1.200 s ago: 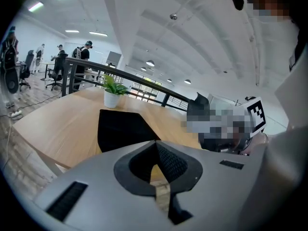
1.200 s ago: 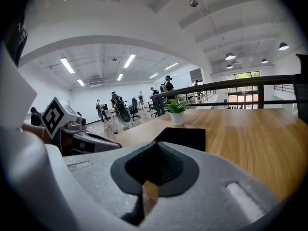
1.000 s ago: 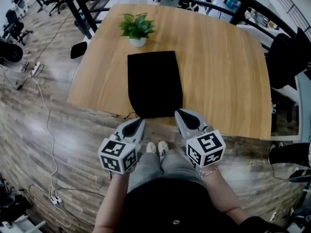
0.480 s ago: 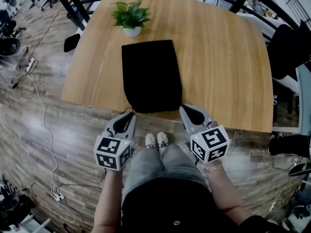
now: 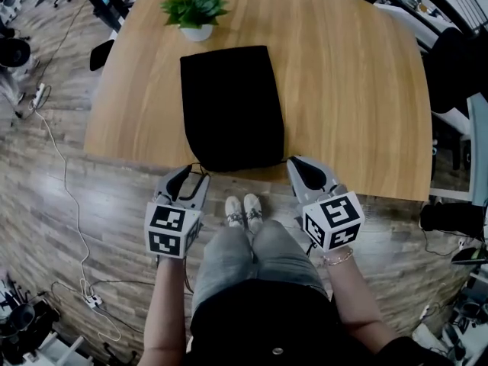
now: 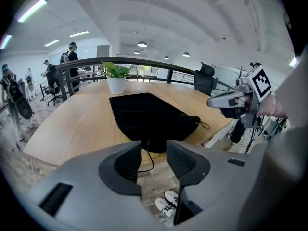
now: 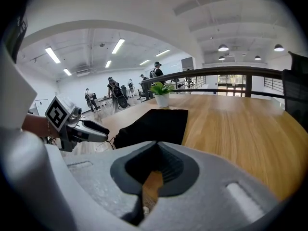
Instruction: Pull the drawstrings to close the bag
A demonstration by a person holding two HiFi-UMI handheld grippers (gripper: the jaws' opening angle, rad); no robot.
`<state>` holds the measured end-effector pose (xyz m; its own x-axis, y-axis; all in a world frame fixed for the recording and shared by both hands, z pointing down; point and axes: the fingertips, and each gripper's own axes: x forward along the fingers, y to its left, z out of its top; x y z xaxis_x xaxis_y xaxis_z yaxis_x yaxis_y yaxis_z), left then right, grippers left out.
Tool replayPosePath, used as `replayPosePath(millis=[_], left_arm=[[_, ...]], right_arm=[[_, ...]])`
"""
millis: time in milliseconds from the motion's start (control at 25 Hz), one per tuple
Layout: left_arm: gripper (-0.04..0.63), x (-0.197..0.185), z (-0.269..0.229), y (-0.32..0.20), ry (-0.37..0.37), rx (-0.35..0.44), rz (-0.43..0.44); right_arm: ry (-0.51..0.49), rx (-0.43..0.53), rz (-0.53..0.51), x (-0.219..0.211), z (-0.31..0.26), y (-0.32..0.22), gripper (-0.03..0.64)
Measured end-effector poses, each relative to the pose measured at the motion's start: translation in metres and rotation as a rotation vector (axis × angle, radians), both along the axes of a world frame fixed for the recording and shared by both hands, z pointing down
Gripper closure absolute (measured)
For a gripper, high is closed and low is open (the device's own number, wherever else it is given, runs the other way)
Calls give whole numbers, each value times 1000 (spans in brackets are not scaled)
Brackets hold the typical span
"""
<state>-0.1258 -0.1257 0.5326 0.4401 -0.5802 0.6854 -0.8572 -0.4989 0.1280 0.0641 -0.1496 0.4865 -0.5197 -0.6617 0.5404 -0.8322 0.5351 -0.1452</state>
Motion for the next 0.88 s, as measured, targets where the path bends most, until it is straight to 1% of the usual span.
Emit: replayPosePath(millis=[120, 240, 320, 400, 440, 480, 680, 880], left_arm=[[415, -2, 9, -2, -29, -27, 13], [402, -1, 17, -6, -54, -46, 22], [387, -1, 22, -9, -70, -53, 18], [385, 1, 29, -8, -80, -66, 26], [385, 2, 31, -8, -84, -73, 30], [385, 2, 34, -8, -88, -77, 32], [385, 2, 41, -11, -117, -83, 47], [385, 0, 46, -11, -132, -100, 65]], right_arm=[[11, -11, 11, 6, 8, -1, 617], [23, -18, 15, 10, 15, -3, 615], [42, -16, 7, 13, 19, -3, 615], [73, -15, -13, 15, 24, -3, 615], [92, -16, -30, 16, 27, -3, 555], [113, -18, -50, 16, 31, -2, 518], [215, -7, -125, 14, 45, -1, 518], [221, -17, -167, 7, 50, 0, 518]])
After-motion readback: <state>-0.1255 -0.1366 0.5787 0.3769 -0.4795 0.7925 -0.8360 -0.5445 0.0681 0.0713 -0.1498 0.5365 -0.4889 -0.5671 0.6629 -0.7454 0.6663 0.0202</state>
